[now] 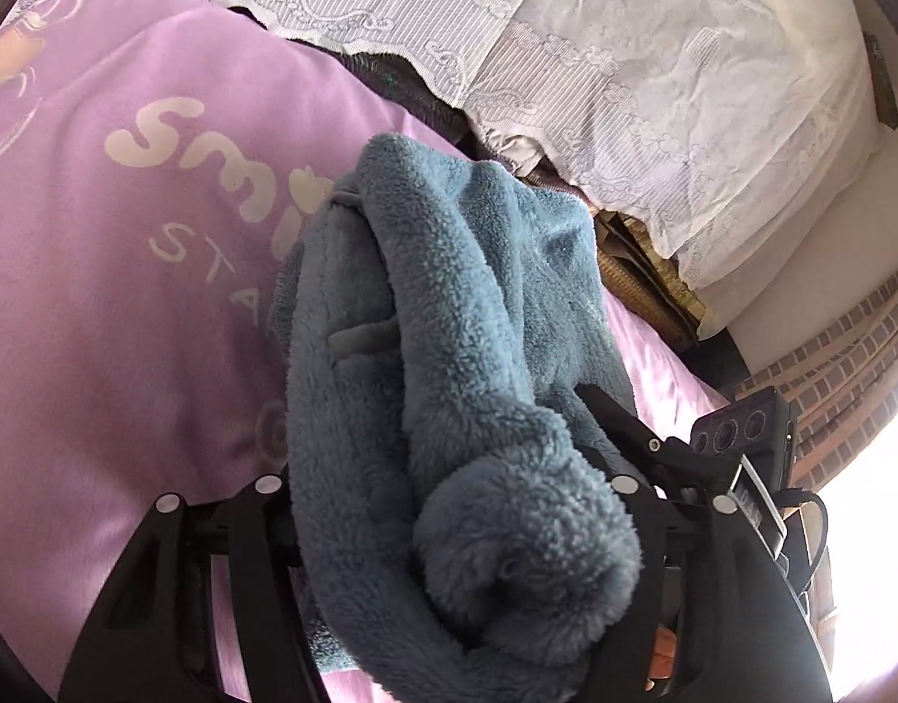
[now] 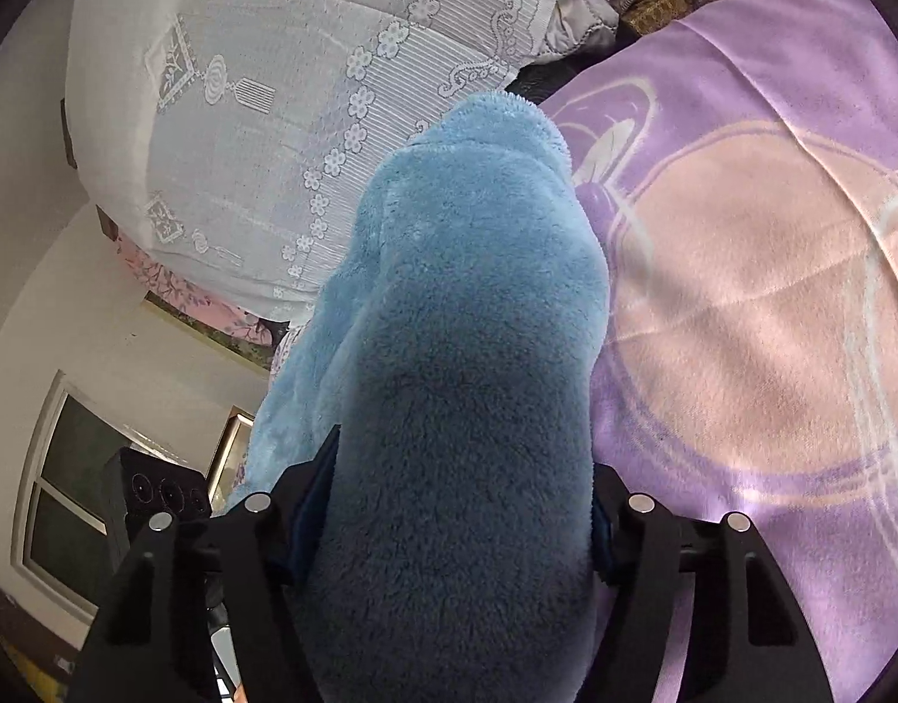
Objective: Fold small clothes
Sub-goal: 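Grasp the rolled blue jacket bundle with the right tool and lift it, then carry the jacket bundle with the right tool over the orange folded cloth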
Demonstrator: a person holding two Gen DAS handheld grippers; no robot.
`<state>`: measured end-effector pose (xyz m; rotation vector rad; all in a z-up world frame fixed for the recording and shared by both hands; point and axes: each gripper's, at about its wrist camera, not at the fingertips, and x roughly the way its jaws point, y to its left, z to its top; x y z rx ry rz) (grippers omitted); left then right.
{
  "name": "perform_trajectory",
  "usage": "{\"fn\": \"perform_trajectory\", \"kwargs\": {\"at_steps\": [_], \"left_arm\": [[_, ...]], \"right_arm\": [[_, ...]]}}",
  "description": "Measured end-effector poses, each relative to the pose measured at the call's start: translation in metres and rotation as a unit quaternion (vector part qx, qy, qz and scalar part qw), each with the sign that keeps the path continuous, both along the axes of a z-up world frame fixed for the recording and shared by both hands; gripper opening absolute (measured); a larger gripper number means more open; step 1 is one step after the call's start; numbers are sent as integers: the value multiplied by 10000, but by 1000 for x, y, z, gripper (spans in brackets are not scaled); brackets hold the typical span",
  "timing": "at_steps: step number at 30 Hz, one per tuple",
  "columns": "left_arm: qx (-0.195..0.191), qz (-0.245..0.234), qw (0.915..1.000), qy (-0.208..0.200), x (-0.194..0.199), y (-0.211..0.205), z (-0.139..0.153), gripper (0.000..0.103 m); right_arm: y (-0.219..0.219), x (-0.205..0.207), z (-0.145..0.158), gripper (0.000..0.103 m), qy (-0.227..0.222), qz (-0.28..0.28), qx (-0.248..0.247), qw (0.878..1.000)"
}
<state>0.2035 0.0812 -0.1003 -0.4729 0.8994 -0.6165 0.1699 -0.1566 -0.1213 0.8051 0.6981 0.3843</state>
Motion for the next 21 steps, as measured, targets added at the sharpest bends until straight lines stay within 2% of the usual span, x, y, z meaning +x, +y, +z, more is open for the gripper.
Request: {"fn": "perform_trajectory", "kwargs": {"at_steps": [9, 14, 21], "left_arm": [[58, 200, 9997, 120, -67, 22, 4, 59], [-10, 411, 9989, 239, -118, 46, 1, 59], [83, 648, 9977, 202, -184, 81, 9, 59]], "right_arm": [[21, -59, 2, 69, 103, 205, 113, 9997], [46, -100, 3, 69, 141, 413, 14, 9990], [88, -155, 9, 69, 140, 755, 5, 9970]]}}
